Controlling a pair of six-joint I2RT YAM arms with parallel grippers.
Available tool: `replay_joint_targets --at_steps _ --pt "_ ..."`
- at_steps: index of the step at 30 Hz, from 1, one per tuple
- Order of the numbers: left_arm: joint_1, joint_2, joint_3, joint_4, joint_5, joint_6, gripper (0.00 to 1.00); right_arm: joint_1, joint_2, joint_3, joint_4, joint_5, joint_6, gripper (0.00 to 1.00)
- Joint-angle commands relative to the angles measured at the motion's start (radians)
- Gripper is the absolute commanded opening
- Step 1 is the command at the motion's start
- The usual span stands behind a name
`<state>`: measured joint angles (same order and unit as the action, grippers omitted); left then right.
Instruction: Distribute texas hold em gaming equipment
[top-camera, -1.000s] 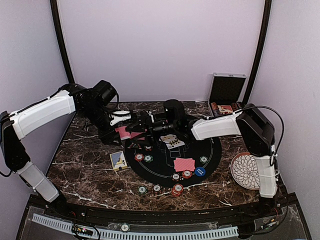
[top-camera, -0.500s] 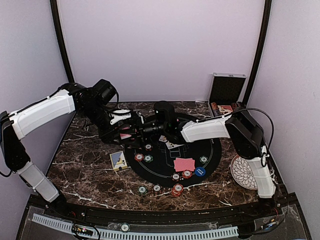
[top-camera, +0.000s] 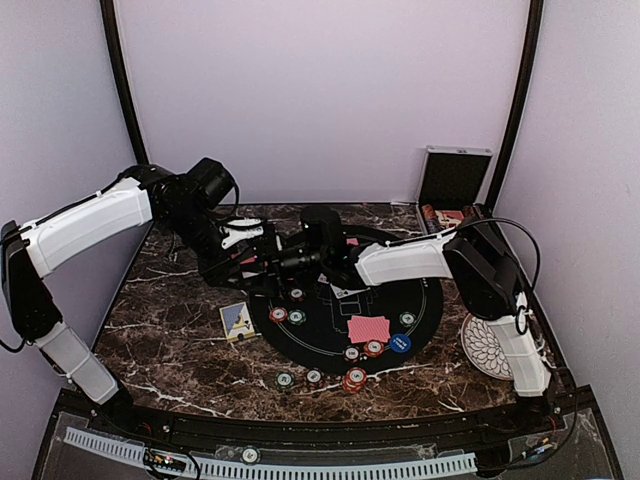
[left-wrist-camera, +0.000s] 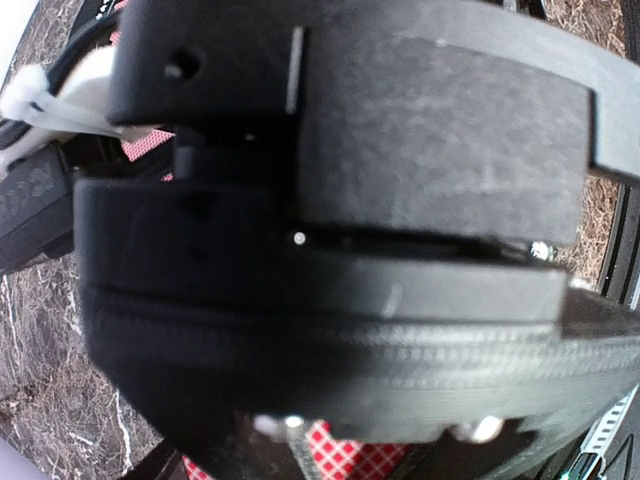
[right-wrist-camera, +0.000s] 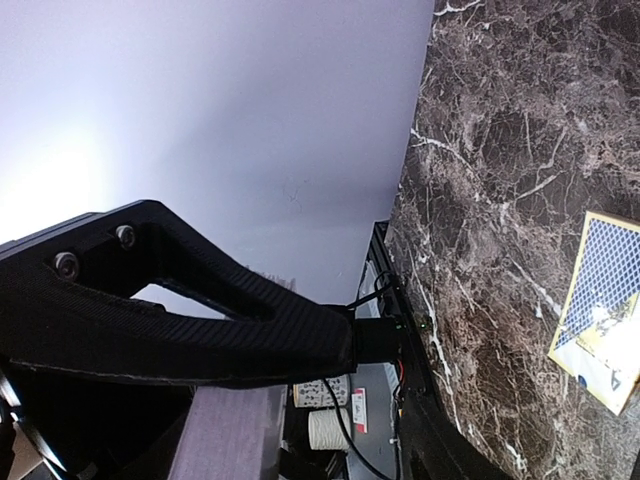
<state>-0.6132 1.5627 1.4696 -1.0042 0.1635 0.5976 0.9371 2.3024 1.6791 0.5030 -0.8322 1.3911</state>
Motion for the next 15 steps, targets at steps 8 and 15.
replay_joint_targets --at_steps 8,15 --pt "0.007 -0.025 0.02 -0.013 0.019 0.0 0.0 -0.054 -0.111 -0.114 -0.165 0.076 -0.155 0.51" --pt "0.006 -0.026 0.016 -0.012 0.017 -0.001 0.0 -0.062 -0.148 -0.14 -0.141 0.061 -0.149 0.44"
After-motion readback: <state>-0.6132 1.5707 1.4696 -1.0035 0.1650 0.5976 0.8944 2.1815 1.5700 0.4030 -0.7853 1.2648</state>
